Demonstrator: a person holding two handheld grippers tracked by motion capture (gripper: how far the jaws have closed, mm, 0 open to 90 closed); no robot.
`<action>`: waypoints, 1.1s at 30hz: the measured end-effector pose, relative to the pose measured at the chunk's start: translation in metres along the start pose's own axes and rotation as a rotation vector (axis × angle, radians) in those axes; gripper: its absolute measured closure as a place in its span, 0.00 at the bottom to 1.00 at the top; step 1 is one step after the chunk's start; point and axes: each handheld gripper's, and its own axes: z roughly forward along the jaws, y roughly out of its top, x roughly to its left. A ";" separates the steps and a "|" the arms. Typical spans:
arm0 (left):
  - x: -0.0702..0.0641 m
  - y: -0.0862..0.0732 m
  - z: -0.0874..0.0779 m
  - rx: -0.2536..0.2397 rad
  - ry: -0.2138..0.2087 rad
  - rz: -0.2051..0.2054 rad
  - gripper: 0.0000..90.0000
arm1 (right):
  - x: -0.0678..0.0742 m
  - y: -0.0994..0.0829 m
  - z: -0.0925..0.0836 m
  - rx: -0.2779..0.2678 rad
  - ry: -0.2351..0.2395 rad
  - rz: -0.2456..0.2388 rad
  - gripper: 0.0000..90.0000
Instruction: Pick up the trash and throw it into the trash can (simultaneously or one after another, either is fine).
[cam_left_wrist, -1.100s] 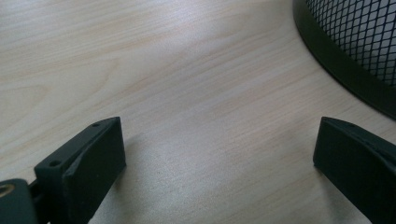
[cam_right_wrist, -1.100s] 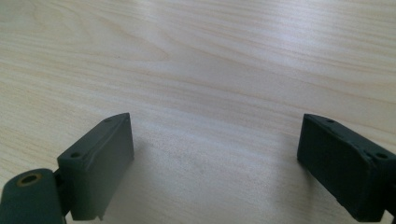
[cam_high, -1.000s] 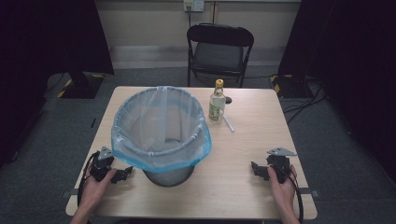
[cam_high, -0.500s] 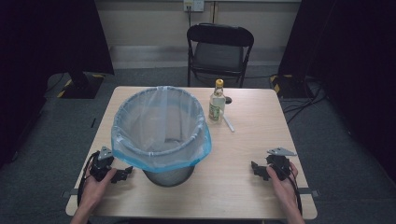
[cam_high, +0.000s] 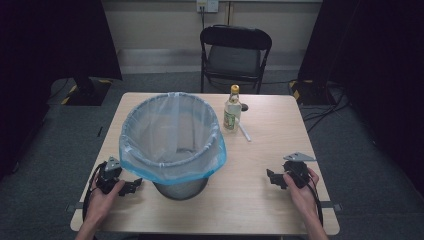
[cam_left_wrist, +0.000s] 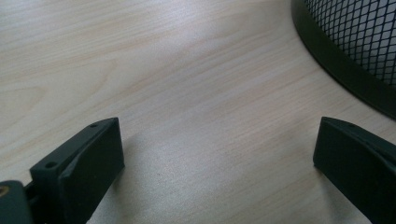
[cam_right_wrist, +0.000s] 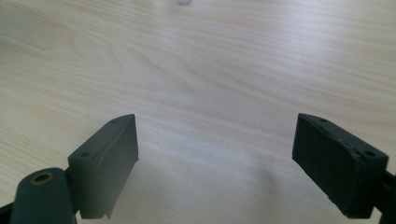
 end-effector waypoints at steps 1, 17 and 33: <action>0.000 0.000 0.000 0.000 0.000 0.000 0.01 | 0.001 0.003 0.001 0.002 0.003 -0.012 0.15; 0.000 0.000 0.000 0.000 0.000 0.000 0.01 | 0.011 0.042 0.015 -0.024 0.054 -0.034 0.15; 0.000 0.000 0.000 0.003 0.003 0.002 0.01 | 0.017 0.092 0.035 -0.061 0.140 -0.081 0.17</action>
